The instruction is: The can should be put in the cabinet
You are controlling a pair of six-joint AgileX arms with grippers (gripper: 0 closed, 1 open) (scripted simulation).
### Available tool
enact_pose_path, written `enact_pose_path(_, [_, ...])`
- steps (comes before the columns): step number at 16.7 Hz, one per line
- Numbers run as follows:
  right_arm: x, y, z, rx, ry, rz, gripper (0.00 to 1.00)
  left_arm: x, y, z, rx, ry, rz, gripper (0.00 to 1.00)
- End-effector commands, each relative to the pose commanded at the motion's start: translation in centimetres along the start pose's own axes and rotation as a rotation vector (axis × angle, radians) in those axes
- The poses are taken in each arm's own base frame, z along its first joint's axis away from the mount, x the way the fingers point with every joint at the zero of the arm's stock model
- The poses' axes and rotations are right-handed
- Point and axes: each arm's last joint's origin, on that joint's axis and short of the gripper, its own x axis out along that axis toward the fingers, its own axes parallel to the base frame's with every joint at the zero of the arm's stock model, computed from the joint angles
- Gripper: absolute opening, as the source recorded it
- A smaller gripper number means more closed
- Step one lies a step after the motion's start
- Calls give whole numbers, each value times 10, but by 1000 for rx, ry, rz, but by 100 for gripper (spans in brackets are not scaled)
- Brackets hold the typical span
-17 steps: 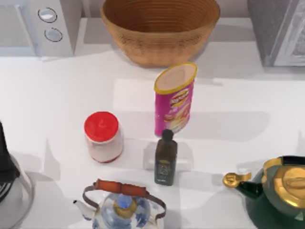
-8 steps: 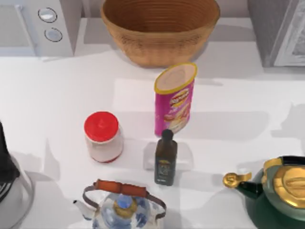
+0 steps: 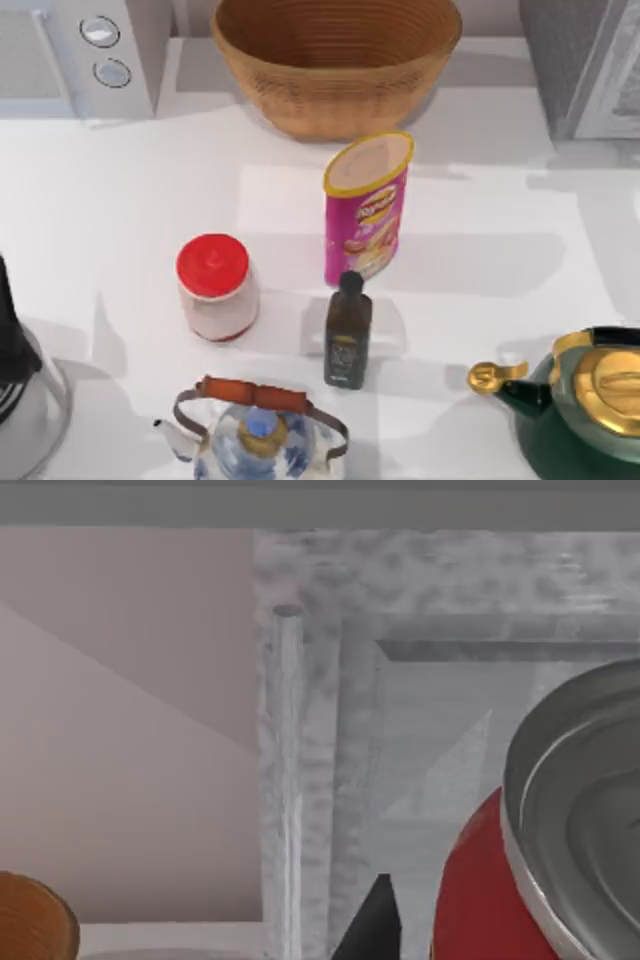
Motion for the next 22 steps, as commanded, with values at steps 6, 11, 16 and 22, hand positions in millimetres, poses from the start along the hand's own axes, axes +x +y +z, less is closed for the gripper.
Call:
enact_pose_path(6, [29, 21, 71, 14, -104, 33, 0, 0, 0, 0, 0, 0, 0, 100])
enact_pose_path(11, [32, 27, 88, 22, -153, 45, 0, 0, 0, 0, 0, 0, 0, 100])
enact_pose_path(16, [34, 26, 89, 24, -150, 40, 0, 0, 0, 0, 0, 0, 0, 100])
enact_pose_path(22, [87, 32, 111, 18, -118, 37, 0, 0, 0, 0, 0, 0, 0, 100])
